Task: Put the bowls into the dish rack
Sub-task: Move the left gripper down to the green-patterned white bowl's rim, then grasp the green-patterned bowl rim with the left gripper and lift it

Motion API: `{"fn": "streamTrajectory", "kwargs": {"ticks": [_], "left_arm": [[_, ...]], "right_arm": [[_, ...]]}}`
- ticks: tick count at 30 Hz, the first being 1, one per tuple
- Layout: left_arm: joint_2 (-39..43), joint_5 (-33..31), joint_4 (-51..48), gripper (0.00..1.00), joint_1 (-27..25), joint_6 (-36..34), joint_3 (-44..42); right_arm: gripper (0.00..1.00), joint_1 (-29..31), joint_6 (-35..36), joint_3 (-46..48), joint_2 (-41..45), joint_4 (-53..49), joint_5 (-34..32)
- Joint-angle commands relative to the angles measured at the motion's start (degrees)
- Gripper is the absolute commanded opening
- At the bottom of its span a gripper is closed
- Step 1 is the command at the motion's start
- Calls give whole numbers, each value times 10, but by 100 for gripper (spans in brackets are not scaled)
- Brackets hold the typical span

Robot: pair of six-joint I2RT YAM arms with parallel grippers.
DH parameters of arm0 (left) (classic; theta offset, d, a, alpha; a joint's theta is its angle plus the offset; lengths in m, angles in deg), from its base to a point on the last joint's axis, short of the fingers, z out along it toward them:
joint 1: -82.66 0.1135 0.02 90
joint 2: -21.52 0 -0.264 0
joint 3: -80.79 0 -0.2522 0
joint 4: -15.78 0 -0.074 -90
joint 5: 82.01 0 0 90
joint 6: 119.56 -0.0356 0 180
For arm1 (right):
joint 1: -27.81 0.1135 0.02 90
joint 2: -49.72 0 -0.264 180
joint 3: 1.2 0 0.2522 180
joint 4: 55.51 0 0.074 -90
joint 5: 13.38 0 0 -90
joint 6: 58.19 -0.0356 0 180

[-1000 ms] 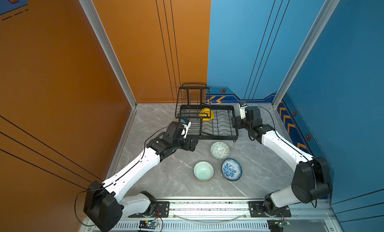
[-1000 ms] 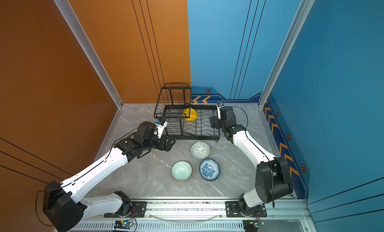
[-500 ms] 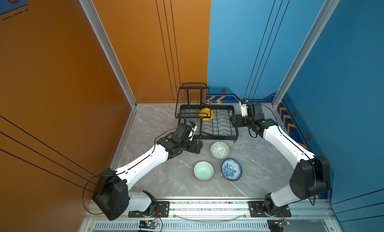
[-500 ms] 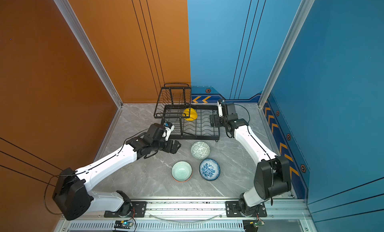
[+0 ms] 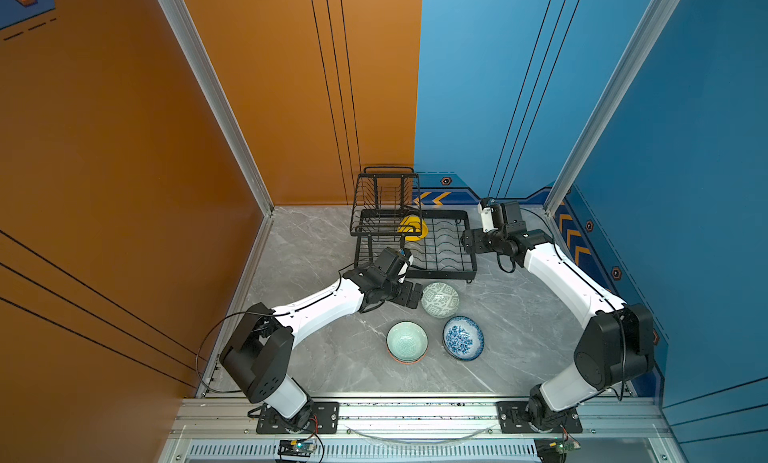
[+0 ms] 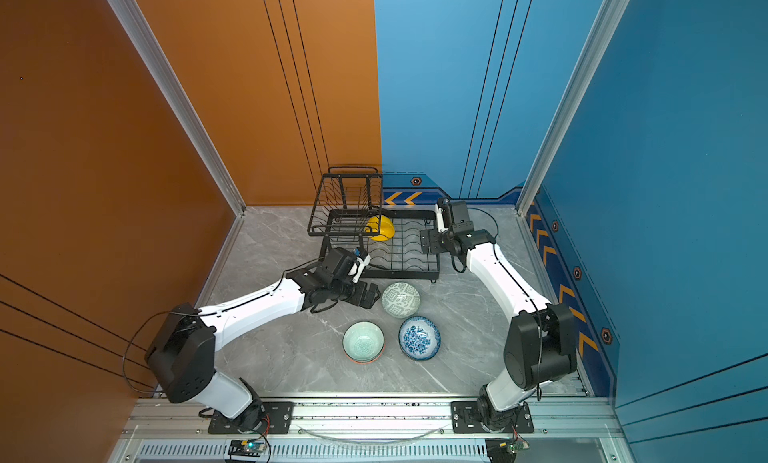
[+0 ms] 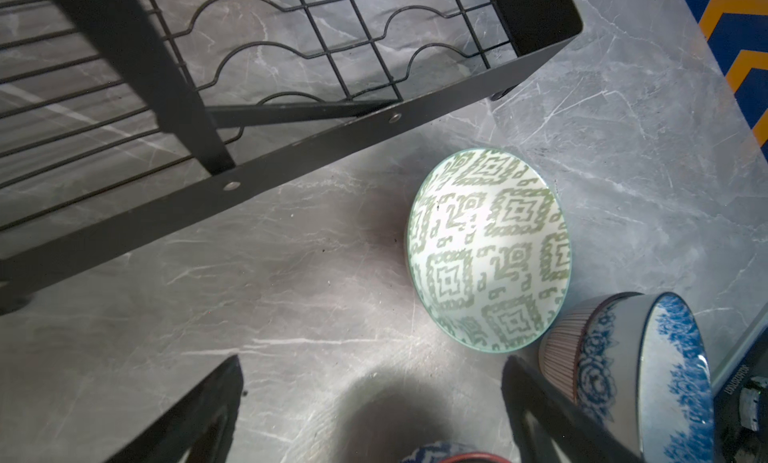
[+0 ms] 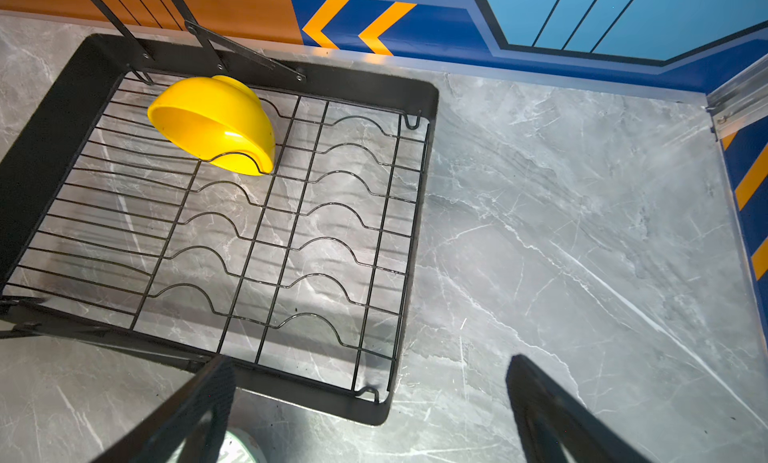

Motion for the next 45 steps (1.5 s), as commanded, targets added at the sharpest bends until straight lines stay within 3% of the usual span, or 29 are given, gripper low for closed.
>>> {"fn": "streamTrajectory", "kwargs": {"ticks": [1, 28, 37, 38, 45], "left_arm": [[-27, 11, 5, 98, -12, 9, 25], [-155, 39, 23, 100, -23, 26, 84], [-190, 53, 23, 88, -28, 38, 110], [-193, 53, 23, 82, -29, 39, 112], [-207, 60, 22, 68, -28, 46, 122]], "right_arm": [[100, -1, -7, -10, 1, -21, 2], [100, 0, -3, -3, 3, -21, 6], [100, 1, -3, -2, 1, -21, 5], [100, 1, -3, -1, 2, -21, 5], [100, 2, 0, 1, 3, -21, 4]]}}
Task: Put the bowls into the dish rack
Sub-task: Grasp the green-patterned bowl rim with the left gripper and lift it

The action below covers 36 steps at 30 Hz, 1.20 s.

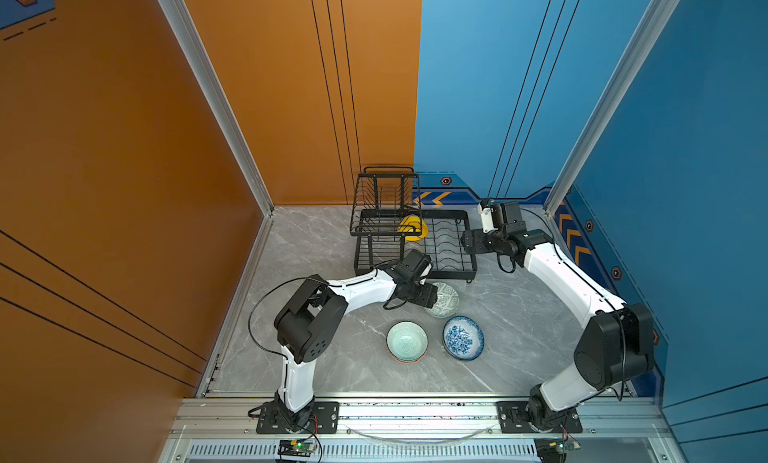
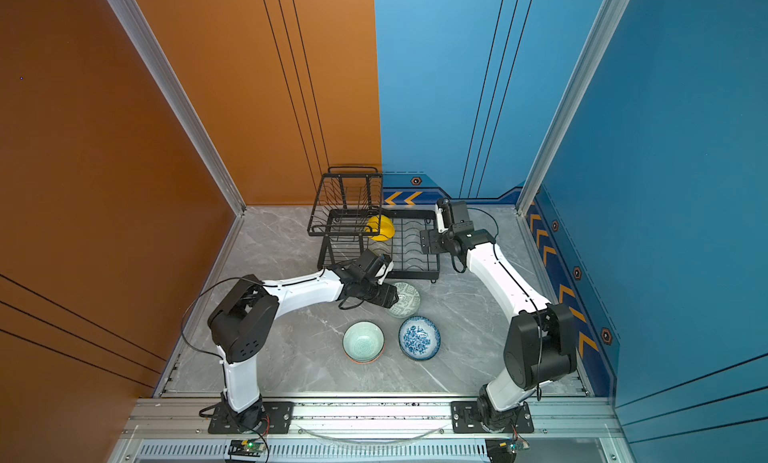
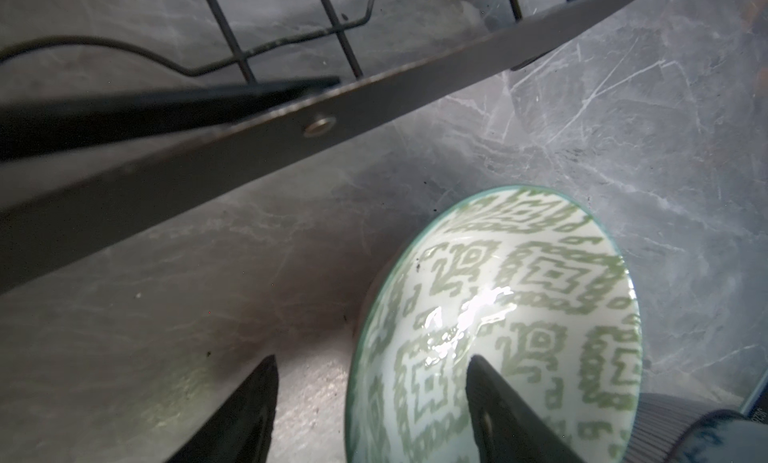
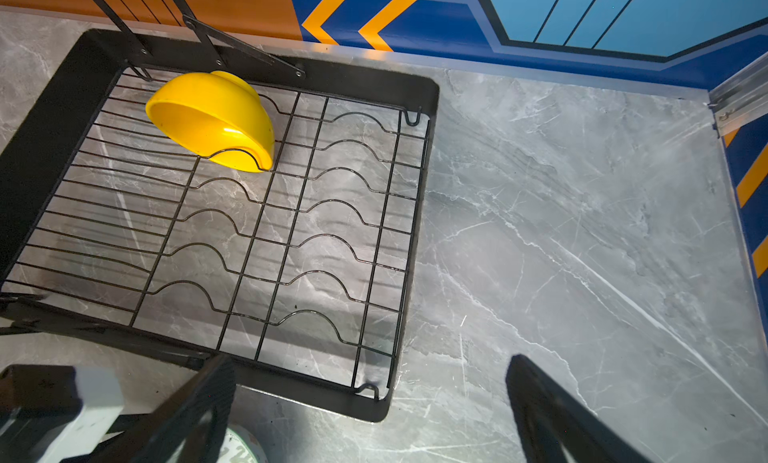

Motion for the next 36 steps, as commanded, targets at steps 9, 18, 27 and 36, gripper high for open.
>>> {"fn": "streamTrajectory", "kwargs": {"ticks": [9, 18, 27, 36], "left_arm": [[-33, 17, -6, 48, -5, 7, 26], [-37, 14, -11, 25, -3, 10, 28], [-28, 2, -6, 10, 6, 25, 20], [0, -22, 3, 0, 13, 29, 1]], "right_arm": [[100, 2, 0, 1, 4, -16, 4], [100, 2, 2, 1, 4, -16, 3], [100, 4, 7, 1, 8, -16, 9], [100, 6, 12, 2, 10, -15, 18]]}}
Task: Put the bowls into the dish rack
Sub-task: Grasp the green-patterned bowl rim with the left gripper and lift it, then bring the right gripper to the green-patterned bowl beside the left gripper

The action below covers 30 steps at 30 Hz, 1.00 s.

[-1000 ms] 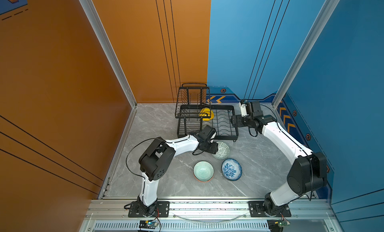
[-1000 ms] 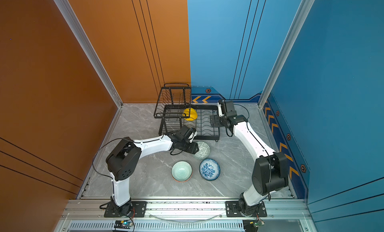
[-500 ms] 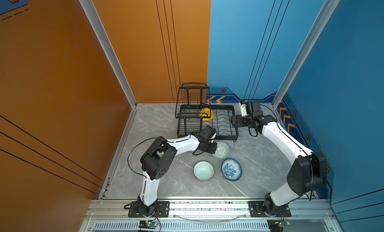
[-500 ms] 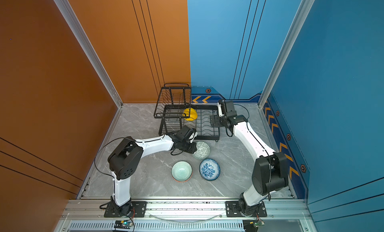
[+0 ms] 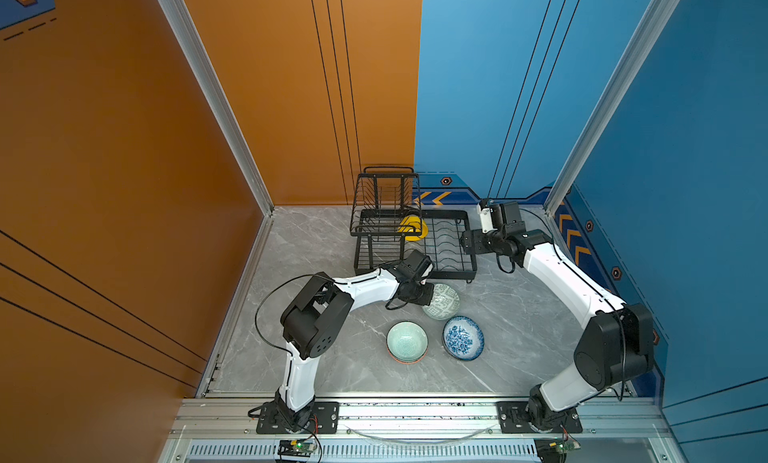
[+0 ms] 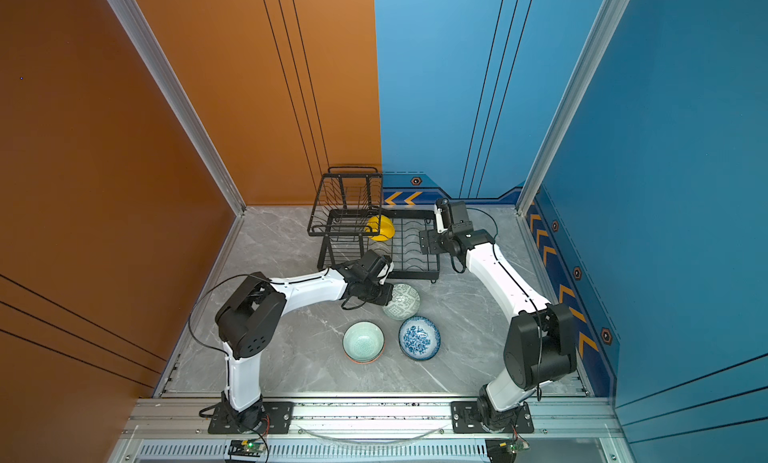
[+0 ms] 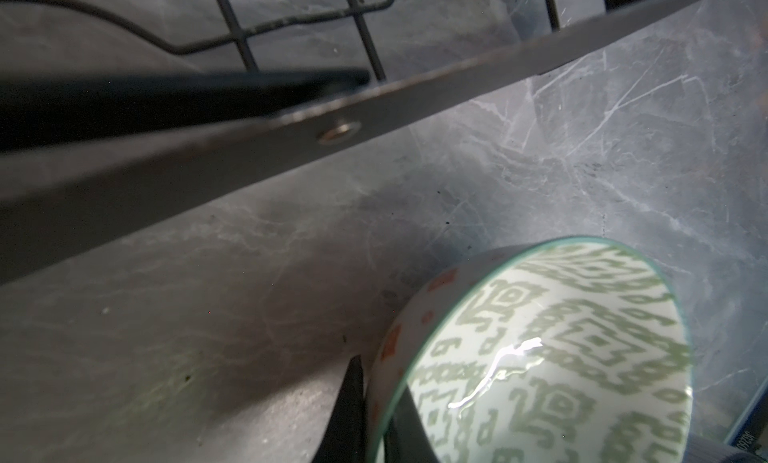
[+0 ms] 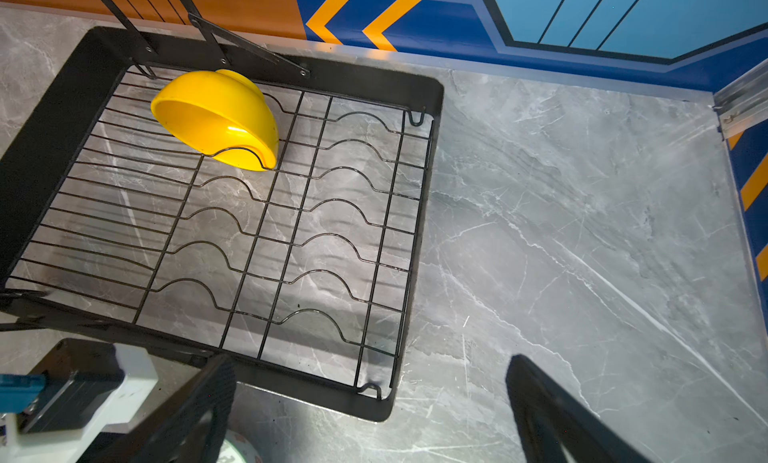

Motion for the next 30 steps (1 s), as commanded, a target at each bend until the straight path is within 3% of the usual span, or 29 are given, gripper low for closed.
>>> {"fn": "streamTrajectory", "kwargs": {"ticks": [1, 13, 23, 30], "left_arm": [[27, -27, 1, 0, 7, 2, -14], [109, -92, -1, 0, 14, -26, -50], [186, -119, 11, 0, 7, -50, -62], [252, -178, 9, 0, 4, -69, -60]], "right_arm": [[100, 4, 9, 3, 10, -15, 17], [100, 5, 12, 9, 21, -12, 41], [100, 8, 6, 5, 47, -12, 112], [100, 8, -20, 0, 79, -16, 186]]}}
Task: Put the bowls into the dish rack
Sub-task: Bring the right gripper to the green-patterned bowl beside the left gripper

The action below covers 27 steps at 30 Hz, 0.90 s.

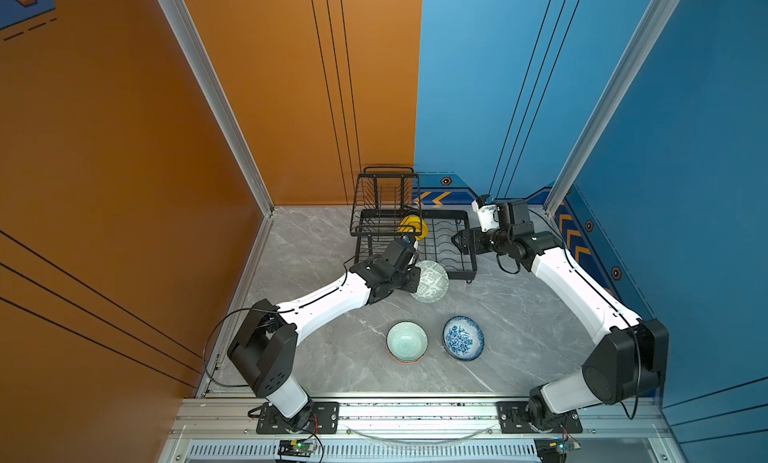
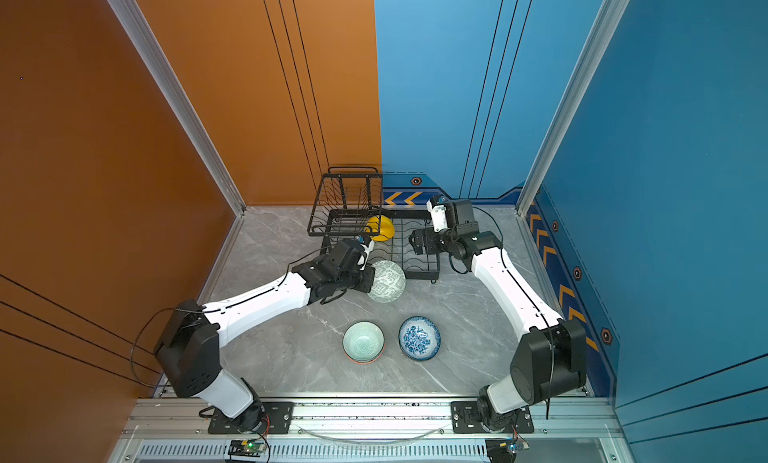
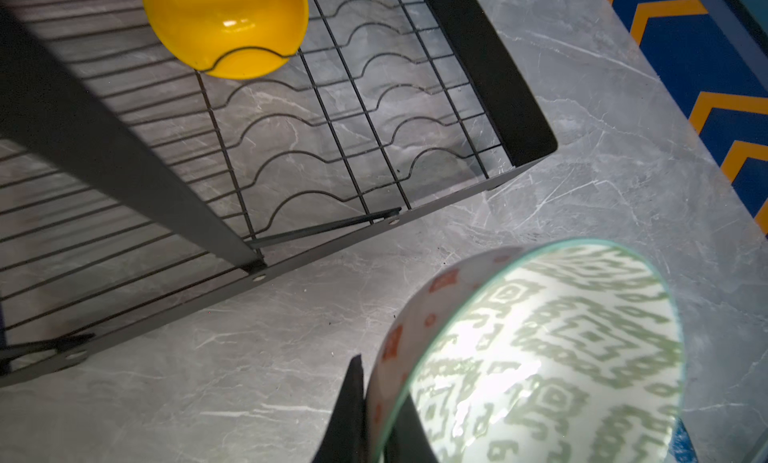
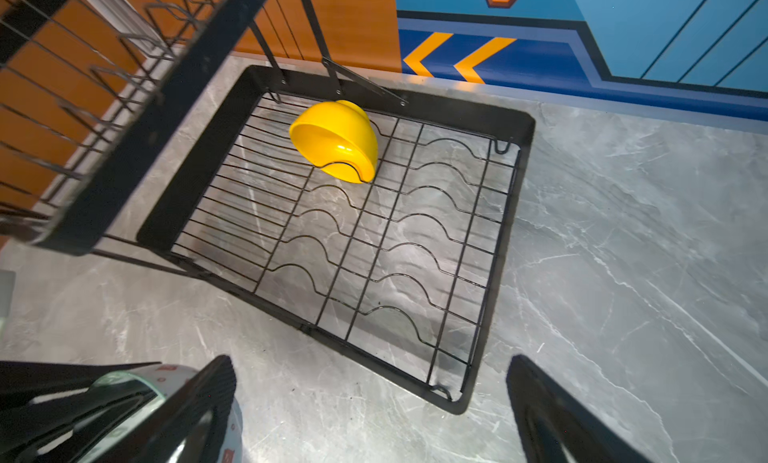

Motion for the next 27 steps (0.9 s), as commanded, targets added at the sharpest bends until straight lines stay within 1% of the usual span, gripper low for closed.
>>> {"fn": "streamTrajectory", "kwargs": {"ticks": [1, 5, 10, 16, 25, 27], "left_arm": [[38, -47, 17, 0, -2, -21, 3], [51, -62, 24, 0, -5, -33, 13], [54, -75, 36, 0, -14, -42, 27], [50, -86, 43, 0, -25, -52, 44], [50, -97, 47, 0, -28, -57, 52], [51, -97, 71, 0, -28, -57, 51]], "right_arm": [[100, 4, -18, -2, 27, -17, 54], [100, 15, -20, -11, 46, -27, 67], [100, 39, -18, -20, 60, -47, 63], [100, 67, -22, -10, 58, -66, 51], [99, 87, -38, 17, 49, -65, 54], [98, 89, -48, 21, 45, -59, 51]]}}
